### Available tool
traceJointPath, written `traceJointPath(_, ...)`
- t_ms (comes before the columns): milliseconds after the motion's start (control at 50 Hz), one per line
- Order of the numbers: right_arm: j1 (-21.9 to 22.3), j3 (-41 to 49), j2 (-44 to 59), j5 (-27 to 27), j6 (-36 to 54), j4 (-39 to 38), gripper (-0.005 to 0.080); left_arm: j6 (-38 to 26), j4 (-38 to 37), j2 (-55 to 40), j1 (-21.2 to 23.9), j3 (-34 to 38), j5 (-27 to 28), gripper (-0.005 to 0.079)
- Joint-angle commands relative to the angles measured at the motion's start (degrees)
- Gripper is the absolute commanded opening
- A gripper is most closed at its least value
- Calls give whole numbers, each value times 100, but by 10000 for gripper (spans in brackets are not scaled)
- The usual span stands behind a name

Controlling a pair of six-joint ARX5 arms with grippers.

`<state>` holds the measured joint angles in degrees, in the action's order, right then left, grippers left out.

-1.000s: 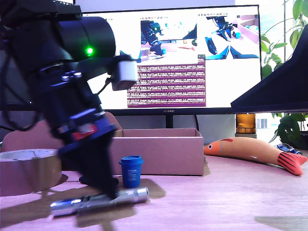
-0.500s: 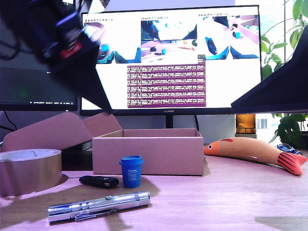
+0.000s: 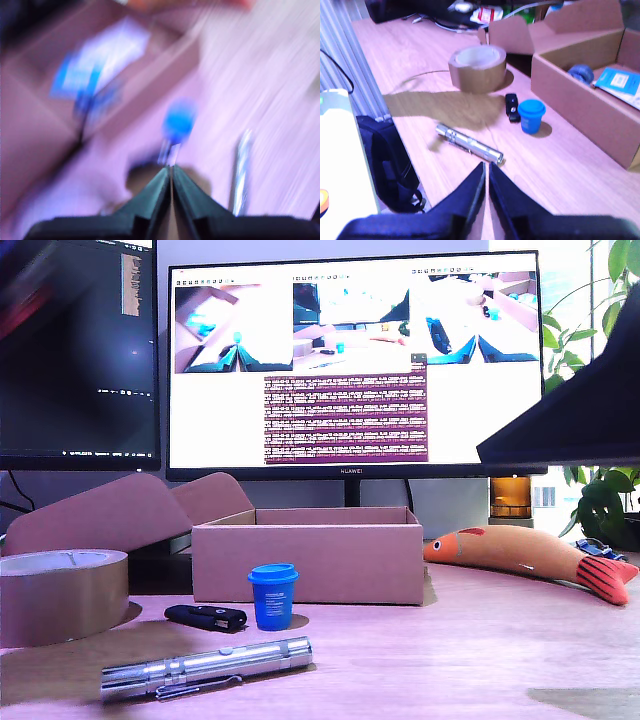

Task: Pick up the tape roll and place it inside the cardboard box

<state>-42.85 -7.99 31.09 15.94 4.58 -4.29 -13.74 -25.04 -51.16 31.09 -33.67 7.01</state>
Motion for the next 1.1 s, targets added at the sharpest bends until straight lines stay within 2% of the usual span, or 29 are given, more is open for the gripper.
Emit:
traceJointPath(0,-20,37,22,4,0,-46,-10,72,-48,160,-140,-33,-142,-19)
traceJointPath(180,-20,37,24,7,28,-24,-10,-168,-758,236,-424,-136,-752,-7)
traceJointPath(200,-20,37,24,9,48,-13,-10,-389,-828,221,-437,-142,-761,8)
traceJointPath(260,-20,37,24,9,76,-7,-10,-702,-973,144,-472,-146,-761,112)
traceJointPath(380,-20,37,24,15,199,76,-10,-953,-1016,-66,-472,-173,-820,438)
traceJointPath(440,-20,37,24,17,199,133,-10,-1134,-1091,-199,-472,-216,-815,516)
traceJointPath(600,-22,37,24,17,199,240,-10,-2057,-1128,-551,-463,-236,-870,518)
traceJointPath(700,-22,37,24,17,199,240,-10,-2402,-1056,-752,-468,-271,-896,518)
traceJointPath(1080,-22,37,24,17,295,249,-10,-2857,-798,-1615,-704,-654,-697,513)
